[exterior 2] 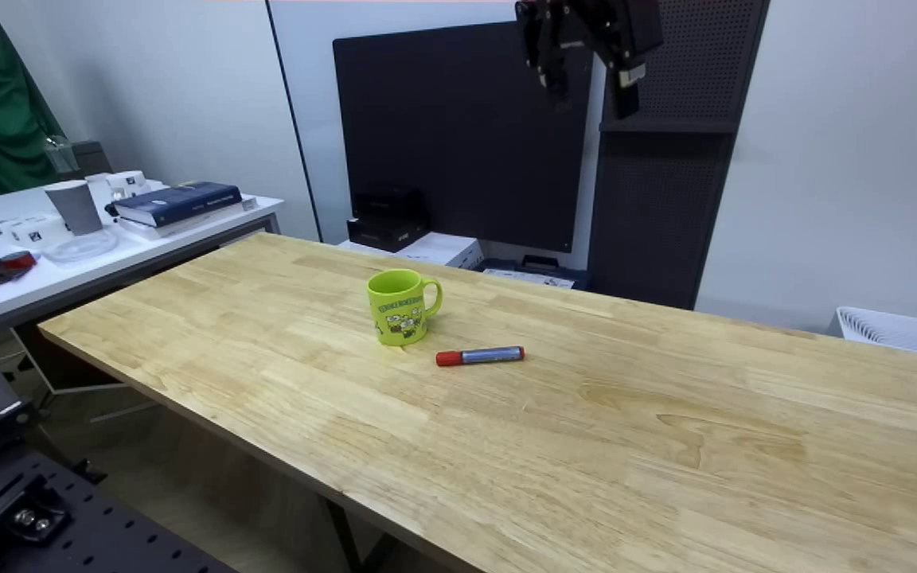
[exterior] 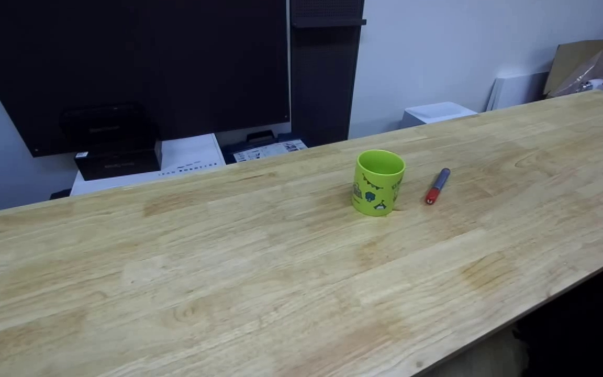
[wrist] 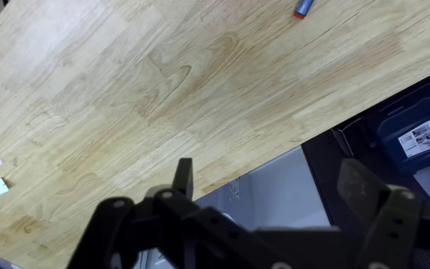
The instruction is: Place the marker in the mug
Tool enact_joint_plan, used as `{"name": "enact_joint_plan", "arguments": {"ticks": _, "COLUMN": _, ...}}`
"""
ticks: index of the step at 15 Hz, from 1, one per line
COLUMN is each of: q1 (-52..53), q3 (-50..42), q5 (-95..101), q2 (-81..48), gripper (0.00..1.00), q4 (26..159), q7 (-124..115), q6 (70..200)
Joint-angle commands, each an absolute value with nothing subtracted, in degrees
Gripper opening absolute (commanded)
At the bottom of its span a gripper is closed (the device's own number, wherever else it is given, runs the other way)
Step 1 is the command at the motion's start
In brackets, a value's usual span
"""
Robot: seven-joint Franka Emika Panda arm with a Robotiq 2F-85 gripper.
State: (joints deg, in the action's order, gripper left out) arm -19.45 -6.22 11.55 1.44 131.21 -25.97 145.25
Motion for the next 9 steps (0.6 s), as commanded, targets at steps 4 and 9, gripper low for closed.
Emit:
{"name": "enact_joint_plan", "arguments": {"ticks": 4, "q1": -14.6, "q3": -9.2, "q5": 11.7, "q2": -7.8, "gripper": 1.00, "q4": 126.9, "q7": -27.9, "q6": 150.0}}
{"name": "enact_joint_plan", "arguments": {"ticks": 9, "q1": -10.5, "q3": -8.9, "q5": 2.2, "q2": -20.0, "gripper": 1.00, "q4": 120.0, "q7": -26.5, "q6": 155.8}}
